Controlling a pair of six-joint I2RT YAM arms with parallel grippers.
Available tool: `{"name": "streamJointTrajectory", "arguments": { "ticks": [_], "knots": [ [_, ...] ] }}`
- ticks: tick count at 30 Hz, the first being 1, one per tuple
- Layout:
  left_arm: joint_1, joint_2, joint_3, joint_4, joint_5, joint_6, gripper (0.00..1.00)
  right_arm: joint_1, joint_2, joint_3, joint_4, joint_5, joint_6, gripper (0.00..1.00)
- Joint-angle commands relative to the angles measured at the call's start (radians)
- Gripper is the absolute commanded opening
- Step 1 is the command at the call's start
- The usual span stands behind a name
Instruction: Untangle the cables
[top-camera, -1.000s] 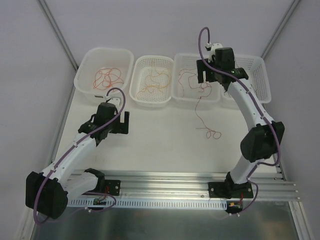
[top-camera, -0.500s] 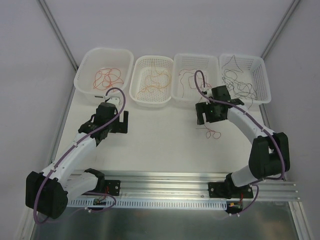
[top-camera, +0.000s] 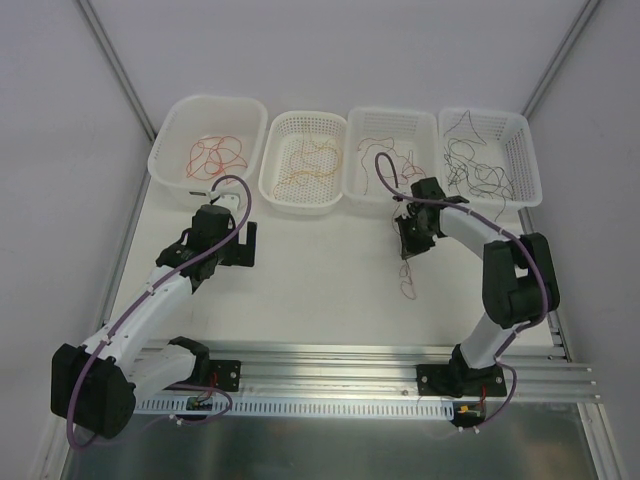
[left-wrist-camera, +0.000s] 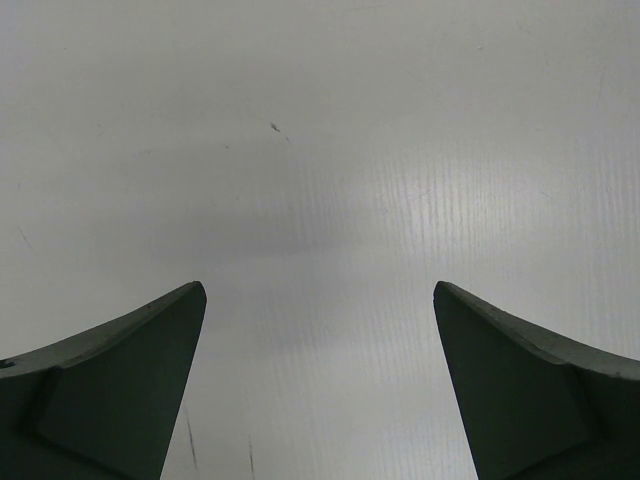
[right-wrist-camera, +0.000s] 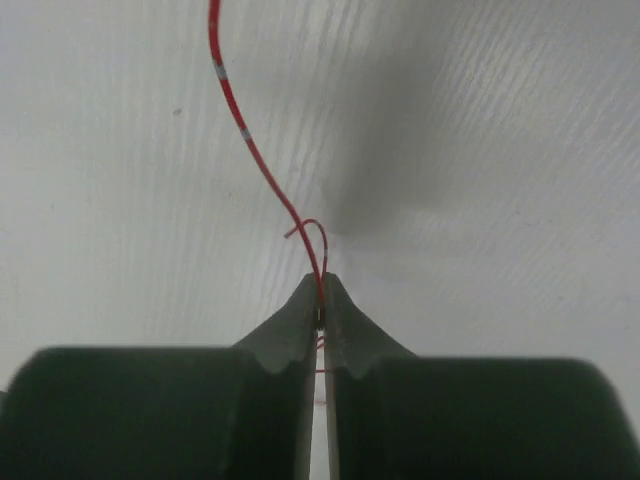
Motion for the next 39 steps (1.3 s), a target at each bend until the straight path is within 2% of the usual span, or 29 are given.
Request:
{"name": "streamJointTrajectory", "arguments": {
  "ticks": [1, 5, 10, 12, 17, 26, 28, 29, 31, 32, 35, 38, 39],
  "knots": [
    [0.005, -0.019, 0.002, 0.017, -0.018, 0.014, 0.99, 0.021, -0.099, 0.060, -0.060, 0.002, -0.032, 0.01],
    [0.005, -0.011, 0.005, 0.019, -0.004, 0.015, 0.99, 0.038, -0.238, 0.161, -0.152, 0.019, -0.049, 0.01],
    [0.005, -0.010, 0.008, 0.018, -0.007, 0.015, 0.99, 0.038, -0.262, 0.442, -0.244, 0.088, -0.065, 0.01],
    [0.005, -0.014, 0.005, 0.017, -0.013, 0.017, 0.99, 0.036, -0.237, 0.557, -0.232, 0.107, -0.065, 0.01],
    [0.005, -0.017, 0.004, 0.019, -0.013, 0.015, 0.99, 0.022, -0.141, 0.691, -0.078, 0.191, -0.060, 0.01],
    [0.005, -0.014, 0.001, 0.018, -0.012, 0.017, 0.99, -0.024, 0.205, 0.846, 0.110, 0.255, 0.020, 0.01],
    [0.006, -0.011, 0.002, 0.017, -0.013, 0.017, 0.99, -0.030, 0.269, 0.895, 0.098, 0.250, 0.037, 0.09],
    [0.005, -0.011, 0.001, 0.017, -0.015, 0.018, 0.99, -0.037, 0.344, 0.930, 0.044, 0.237, 0.046, 0.31],
    [0.005, -0.008, 0.001, 0.017, -0.018, 0.018, 0.99, -0.042, 0.392, 1.021, -0.005, 0.223, 0.070, 0.48],
    [0.005, -0.011, -0.001, 0.017, -0.018, 0.017, 0.99, -0.042, 0.397, 1.027, -0.016, 0.220, 0.075, 0.65],
    [0.006, -0.013, 0.001, 0.017, -0.018, 0.015, 0.99, -0.047, 0.352, 0.973, 0.013, 0.220, 0.089, 0.87],
    [0.005, -0.013, 0.004, 0.017, -0.016, 0.015, 0.99, -0.065, 0.277, 0.953, -0.014, 0.219, 0.110, 0.99],
    [0.005, -0.017, 0.004, 0.017, -0.016, 0.017, 0.99, -0.068, 0.239, 0.953, -0.028, 0.223, 0.112, 1.00]
  ]
}}
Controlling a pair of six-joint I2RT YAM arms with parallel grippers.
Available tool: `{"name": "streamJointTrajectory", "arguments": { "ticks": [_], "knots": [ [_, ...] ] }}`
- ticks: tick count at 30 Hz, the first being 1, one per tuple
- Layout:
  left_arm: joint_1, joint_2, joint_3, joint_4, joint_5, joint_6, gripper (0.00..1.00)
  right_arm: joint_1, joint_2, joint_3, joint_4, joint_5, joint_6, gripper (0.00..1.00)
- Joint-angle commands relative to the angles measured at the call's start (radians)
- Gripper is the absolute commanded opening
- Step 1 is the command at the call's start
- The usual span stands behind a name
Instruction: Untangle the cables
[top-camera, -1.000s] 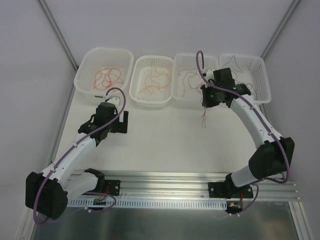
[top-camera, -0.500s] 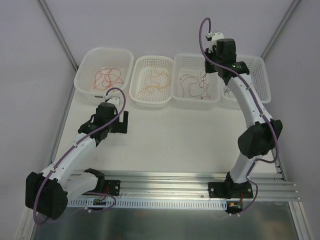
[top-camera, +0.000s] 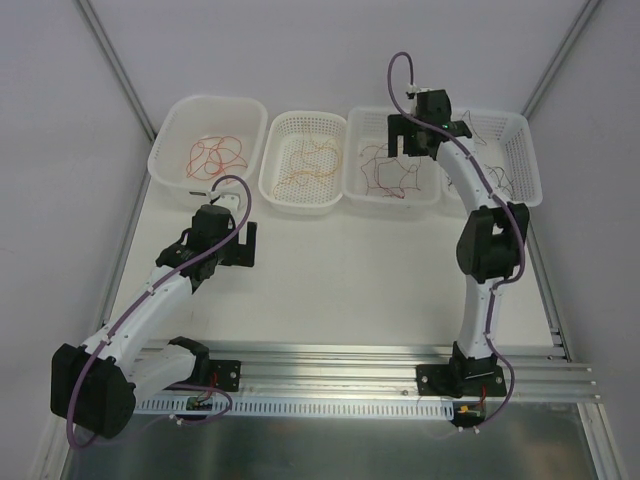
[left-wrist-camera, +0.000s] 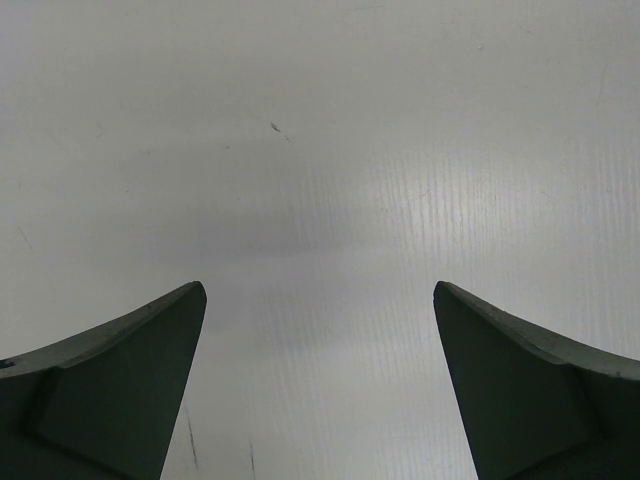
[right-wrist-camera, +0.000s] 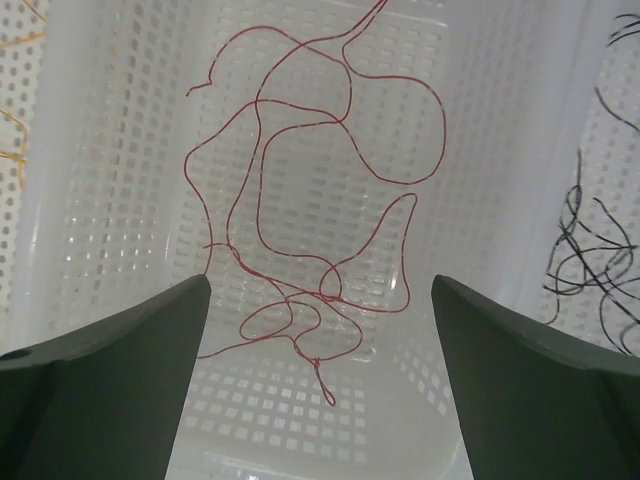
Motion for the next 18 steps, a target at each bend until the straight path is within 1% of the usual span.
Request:
{"name": "streamJointTrajectory", "arguments": {
  "ticks": [1, 6, 7, 9, 10, 11, 13, 14, 16, 17, 18],
  "knots": [
    [0.005, -0.020, 0.001, 0.018, -0.016, 0.010, 0.99, -0.027, -0.200, 0.017, -0.021, 0.006, 0.040, 0.97],
    [0.006, -0.065, -0.007, 0.017, -0.018, 0.003, 0.99, -0.056, -0.384, -0.053, -0.113, 0.066, 0.041, 0.97],
    [0.005, -0.074, -0.007, 0.017, -0.012, 0.000, 0.99, -0.069, -0.451, -0.067, -0.145, 0.077, 0.043, 0.97],
    [0.005, -0.112, -0.012, 0.017, -0.005, -0.014, 0.99, -0.080, -0.530, -0.096, -0.185, 0.106, 0.047, 0.97],
    [0.005, -0.128, -0.013, 0.015, -0.004, -0.020, 0.99, -0.092, -0.614, -0.107, -0.204, 0.132, 0.047, 0.97],
    [0.005, -0.148, -0.016, 0.014, -0.001, -0.025, 0.99, -0.096, -0.657, -0.134, -0.236, 0.144, 0.043, 0.97],
    [0.006, -0.213, 0.000, -0.007, -0.005, -0.042, 0.99, -0.097, -0.755, -0.166, -0.271, 0.201, 0.024, 0.97],
    [0.005, -0.240, 0.010, -0.024, -0.013, -0.068, 0.99, -0.099, -0.850, -0.189, -0.276, 0.221, 0.018, 0.97],
    [0.005, -0.328, 0.033, -0.075, -0.021, -0.094, 0.99, -0.099, -0.964, -0.258, -0.282, 0.281, 0.003, 0.97],
    [0.005, -0.362, 0.040, -0.096, -0.028, -0.115, 0.99, -0.099, -1.075, -0.280, -0.285, 0.299, 0.001, 0.97],
    [0.005, -0.431, 0.050, -0.131, -0.044, -0.123, 0.99, -0.099, -1.131, -0.323, -0.284, 0.319, -0.002, 0.97]
  ]
}}
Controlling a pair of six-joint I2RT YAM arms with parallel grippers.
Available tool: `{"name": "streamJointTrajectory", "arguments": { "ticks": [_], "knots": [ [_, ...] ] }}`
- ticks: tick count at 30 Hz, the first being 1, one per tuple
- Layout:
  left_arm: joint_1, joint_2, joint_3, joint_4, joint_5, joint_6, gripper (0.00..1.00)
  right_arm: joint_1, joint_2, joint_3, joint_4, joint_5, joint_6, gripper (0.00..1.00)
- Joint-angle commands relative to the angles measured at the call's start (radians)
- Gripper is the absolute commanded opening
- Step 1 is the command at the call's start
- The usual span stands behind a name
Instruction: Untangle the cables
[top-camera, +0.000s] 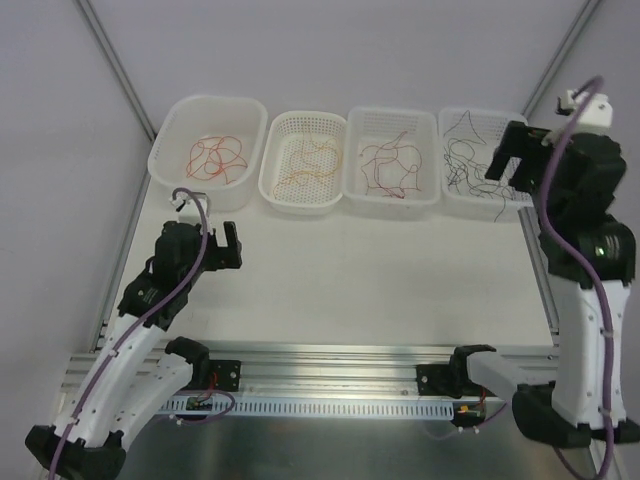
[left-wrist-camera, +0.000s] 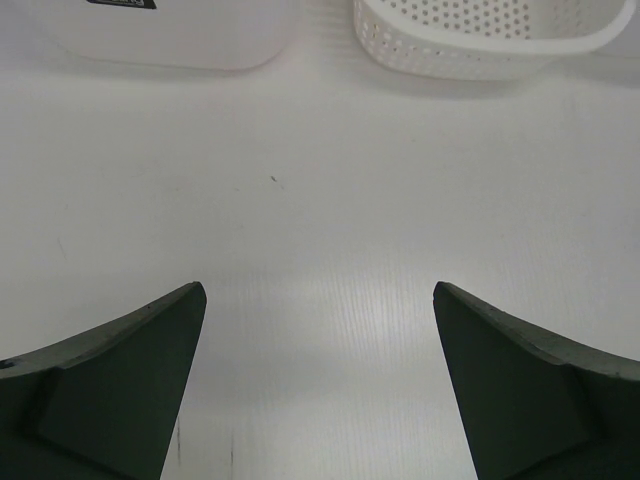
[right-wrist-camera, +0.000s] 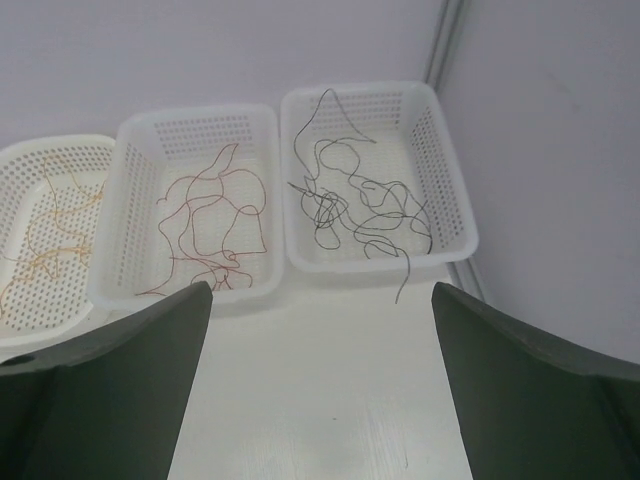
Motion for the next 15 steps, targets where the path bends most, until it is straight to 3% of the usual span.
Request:
{"name": "streamJointTrajectory", "arguments": {
  "ticks": [1, 9, 15],
  "knots": [
    [0.005, -0.149, 0.074, -0.097, -0.050, -0.070, 0.99, 0.000, -0.217, -0.087, -0.056, 0.116, -0.024, 0.97],
    [0.005, -0.473, 0.220, -0.268, -0.200, -0.111, 0.99, 0.002, -0.757, -0.317, -0.017, 0.110, -0.024, 0.97],
    [0.005, -0.645, 0.245, -0.318, -0.282, -0.110, 0.99, 0.002, -0.931, -0.448, -0.072, 0.081, -0.026, 0.97]
  ]
}}
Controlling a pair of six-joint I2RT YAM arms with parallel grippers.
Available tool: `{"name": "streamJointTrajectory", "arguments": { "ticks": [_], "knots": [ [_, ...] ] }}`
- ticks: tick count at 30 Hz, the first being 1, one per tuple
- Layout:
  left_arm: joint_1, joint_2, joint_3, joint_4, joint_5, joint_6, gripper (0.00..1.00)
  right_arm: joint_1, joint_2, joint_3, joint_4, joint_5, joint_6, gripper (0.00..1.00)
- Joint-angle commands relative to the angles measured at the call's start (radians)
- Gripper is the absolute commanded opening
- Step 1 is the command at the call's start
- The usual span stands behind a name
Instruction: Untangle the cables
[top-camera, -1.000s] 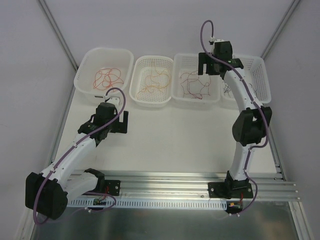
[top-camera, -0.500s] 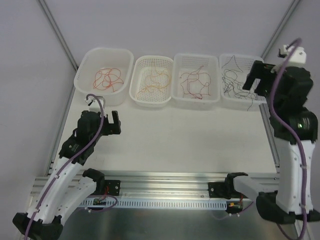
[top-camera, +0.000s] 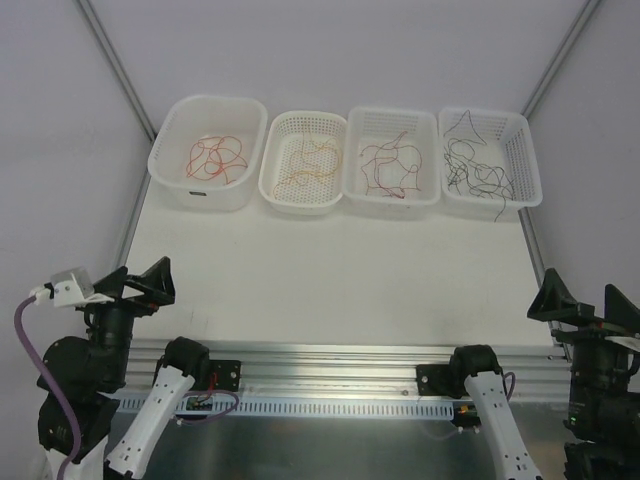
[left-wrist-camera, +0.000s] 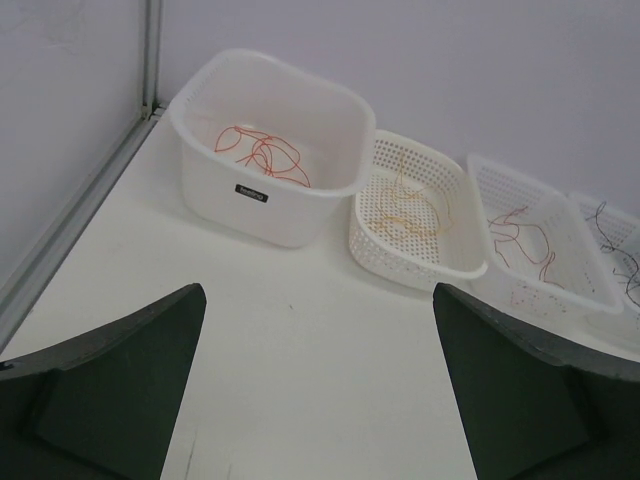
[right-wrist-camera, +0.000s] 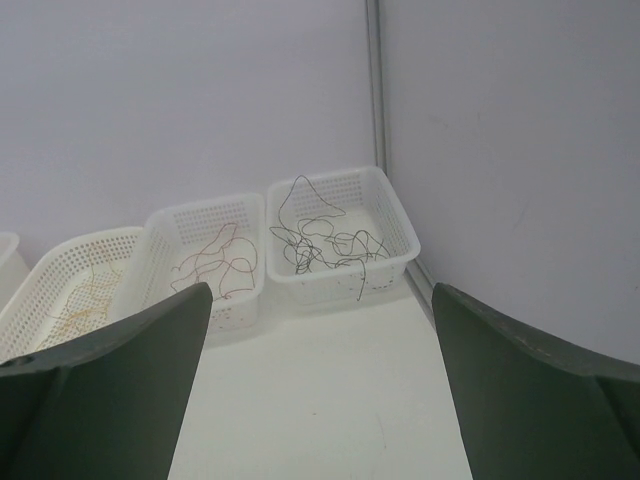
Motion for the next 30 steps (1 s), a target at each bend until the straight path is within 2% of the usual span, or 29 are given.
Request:
{"name": "streamJointTrajectory", "arguments": {
  "ticks": [1, 5, 12, 16, 30],
  "knots": [
    [0.005, -0.057, 0.006, -0.077, -0.071, -0.020, 0.99, 0.001, -0.059, -0.076, -0.064, -0.014, -0.005, 0.97],
    [0.005, -0.157, 0.000, -0.113, -0.064, -0.040, 0.99, 0.001, -0.157, -0.156, -0.087, -0.041, 0.006, 0.97],
    [0.005, -0.248, -0.023, -0.204, -0.077, -0.065, 0.99, 0.007, -0.232, -0.244, -0.111, 0.022, -0.008, 0.97],
    [0.005, -0.261, -0.022, -0.251, -0.101, -0.083, 0.99, 0.015, -0.275, -0.282, -0.128, 0.028, -0.003, 0.97],
    [0.005, -0.259, -0.031, -0.252, -0.110, -0.093, 0.99, 0.021, -0.275, -0.304, -0.114, 0.014, -0.022, 0.97]
  ]
}}
